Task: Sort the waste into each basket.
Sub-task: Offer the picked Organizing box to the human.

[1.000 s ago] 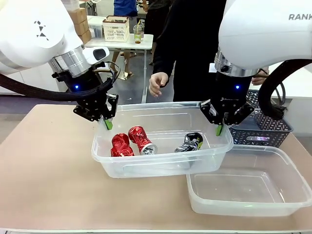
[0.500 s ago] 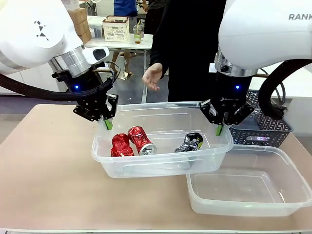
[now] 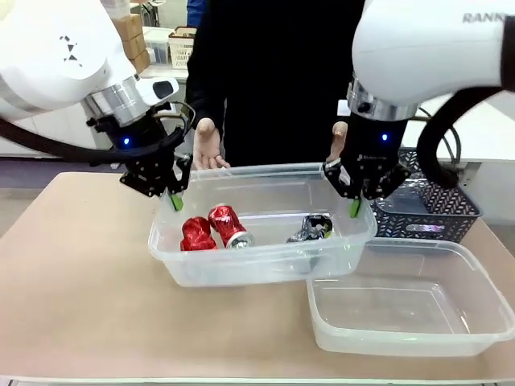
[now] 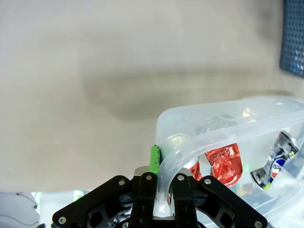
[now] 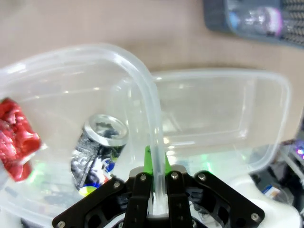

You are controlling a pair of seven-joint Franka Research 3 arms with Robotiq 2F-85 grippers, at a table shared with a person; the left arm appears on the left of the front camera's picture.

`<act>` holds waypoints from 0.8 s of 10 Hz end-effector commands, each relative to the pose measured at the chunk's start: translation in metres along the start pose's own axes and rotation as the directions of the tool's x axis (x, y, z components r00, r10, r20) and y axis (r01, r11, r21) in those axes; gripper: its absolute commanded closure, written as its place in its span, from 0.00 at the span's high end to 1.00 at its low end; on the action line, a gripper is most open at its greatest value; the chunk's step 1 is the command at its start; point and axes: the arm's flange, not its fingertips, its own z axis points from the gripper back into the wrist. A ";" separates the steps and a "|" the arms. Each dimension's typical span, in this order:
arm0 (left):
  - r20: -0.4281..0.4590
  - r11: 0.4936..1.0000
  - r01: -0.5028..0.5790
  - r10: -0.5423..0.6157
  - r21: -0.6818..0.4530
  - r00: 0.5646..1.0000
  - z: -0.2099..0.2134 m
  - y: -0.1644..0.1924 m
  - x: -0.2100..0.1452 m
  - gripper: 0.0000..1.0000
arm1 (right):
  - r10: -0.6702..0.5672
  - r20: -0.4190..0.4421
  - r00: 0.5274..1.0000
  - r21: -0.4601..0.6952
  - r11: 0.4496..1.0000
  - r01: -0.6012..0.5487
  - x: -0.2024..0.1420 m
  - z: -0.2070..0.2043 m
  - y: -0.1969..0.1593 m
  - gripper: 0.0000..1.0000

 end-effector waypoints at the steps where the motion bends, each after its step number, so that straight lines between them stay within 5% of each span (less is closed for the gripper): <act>1: 0.050 0.997 -0.077 0.076 0.005 0.996 0.012 -0.010 0.064 0.05 | 0.081 -0.034 0.996 -0.021 0.996 -0.082 0.073 0.017 0.040 0.04; 2: 0.050 0.996 -0.093 0.093 0.007 0.994 0.016 -0.006 0.087 0.05 | -0.006 -0.035 0.999 -0.078 0.997 0.003 0.103 0.014 0.047 0.04; 5: 0.096 0.998 -0.063 0.061 0.019 0.994 0.007 -0.009 0.110 0.05 | 0.025 -0.132 0.991 -0.053 0.998 -0.032 0.141 -0.018 0.058 0.04; 6: 0.054 0.998 -0.058 0.056 0.032 0.997 0.009 0.018 0.103 0.05 | 0.018 -0.157 0.987 -0.061 0.998 -0.028 0.140 -0.029 0.057 0.04; 8: 0.054 0.998 -0.058 0.056 0.032 0.997 0.009 0.018 0.103 0.05 | 0.033 -0.093 0.995 -0.061 0.997 -0.039 0.149 -0.022 0.036 0.04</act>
